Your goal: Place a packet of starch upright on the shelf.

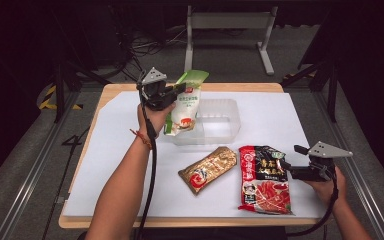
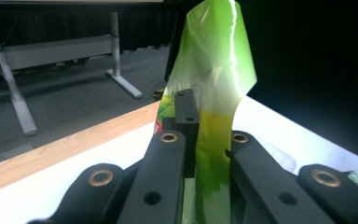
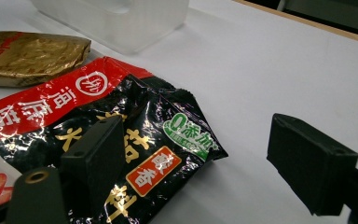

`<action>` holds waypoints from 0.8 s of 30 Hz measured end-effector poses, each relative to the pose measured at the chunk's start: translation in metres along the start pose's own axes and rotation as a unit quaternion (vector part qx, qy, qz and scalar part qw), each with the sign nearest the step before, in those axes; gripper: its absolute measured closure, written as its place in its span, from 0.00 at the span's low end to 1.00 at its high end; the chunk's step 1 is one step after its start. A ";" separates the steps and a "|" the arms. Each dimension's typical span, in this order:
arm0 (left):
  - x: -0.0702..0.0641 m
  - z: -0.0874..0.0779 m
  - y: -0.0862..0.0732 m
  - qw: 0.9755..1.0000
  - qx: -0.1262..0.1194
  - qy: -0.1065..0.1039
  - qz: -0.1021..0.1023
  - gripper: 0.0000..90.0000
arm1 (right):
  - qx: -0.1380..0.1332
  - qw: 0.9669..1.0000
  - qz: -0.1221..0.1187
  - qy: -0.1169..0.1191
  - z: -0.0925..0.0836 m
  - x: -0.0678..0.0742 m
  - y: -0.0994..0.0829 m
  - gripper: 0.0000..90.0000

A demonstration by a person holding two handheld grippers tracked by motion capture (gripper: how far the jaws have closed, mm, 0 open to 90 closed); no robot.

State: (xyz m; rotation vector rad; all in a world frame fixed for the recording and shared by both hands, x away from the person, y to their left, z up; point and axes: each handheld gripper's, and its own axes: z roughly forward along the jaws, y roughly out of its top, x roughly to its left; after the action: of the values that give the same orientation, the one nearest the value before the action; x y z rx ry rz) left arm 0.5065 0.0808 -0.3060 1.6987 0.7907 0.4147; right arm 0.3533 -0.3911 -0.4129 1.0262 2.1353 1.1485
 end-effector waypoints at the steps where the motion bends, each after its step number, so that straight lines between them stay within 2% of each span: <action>1: 0.001 0.005 0.000 1.000 0.003 0.002 0.000 1.00 | -0.001 1.000 0.002 0.001 0.000 -0.001 0.000 0.22; 5: 0.002 0.017 -0.001 1.000 0.013 0.022 0.003 1.00 | -0.002 1.000 0.001 0.001 0.000 -0.001 0.000 0.22; 8: 0.005 0.020 0.000 0.999 0.008 0.040 0.000 1.00 | -0.002 1.000 0.001 0.000 -0.001 -0.001 -0.001 0.22; 9: 0.006 0.021 0.000 0.999 0.008 0.047 -0.007 1.00 | -0.001 1.000 0.003 0.000 -0.001 -0.001 -0.001 0.22; 11: 0.008 0.022 0.000 0.999 0.005 0.050 -0.014 1.00 | -0.001 1.000 0.003 0.000 -0.001 -0.002 -0.002 0.22; 13: 0.009 0.024 0.001 0.998 0.003 0.068 -0.011 1.00 | -0.002 1.000 0.004 0.001 -0.001 -0.002 -0.002 0.22; 15: 0.010 0.028 0.002 0.997 0.000 0.076 -0.015 1.00 | -0.001 1.000 0.002 -0.001 -0.001 -0.002 -0.002 0.22; 16: 0.009 0.030 0.003 0.997 0.001 0.081 -0.010 1.00 | -0.001 1.000 0.002 -0.001 -0.001 -0.002 -0.002 0.22; 19: 0.009 0.033 0.004 0.996 -0.002 0.086 -0.012 1.00 | 0.001 1.000 0.001 0.000 0.000 -0.001 -0.002 0.22; 20: 0.010 0.036 0.004 0.997 -0.004 0.081 -0.018 1.00 | 0.001 1.000 0.001 0.000 0.000 -0.001 -0.002 0.22; 24: 0.009 0.040 0.003 0.996 -0.003 0.088 -0.010 1.00 | -0.001 1.000 0.002 0.000 -0.001 -0.002 -0.002 0.22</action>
State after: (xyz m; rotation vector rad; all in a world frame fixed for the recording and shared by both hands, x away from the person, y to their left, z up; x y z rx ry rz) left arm 0.5396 0.0580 -0.3152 1.6631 0.9317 0.5585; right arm 0.3527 -0.3939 -0.4139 1.0302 2.1321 1.1525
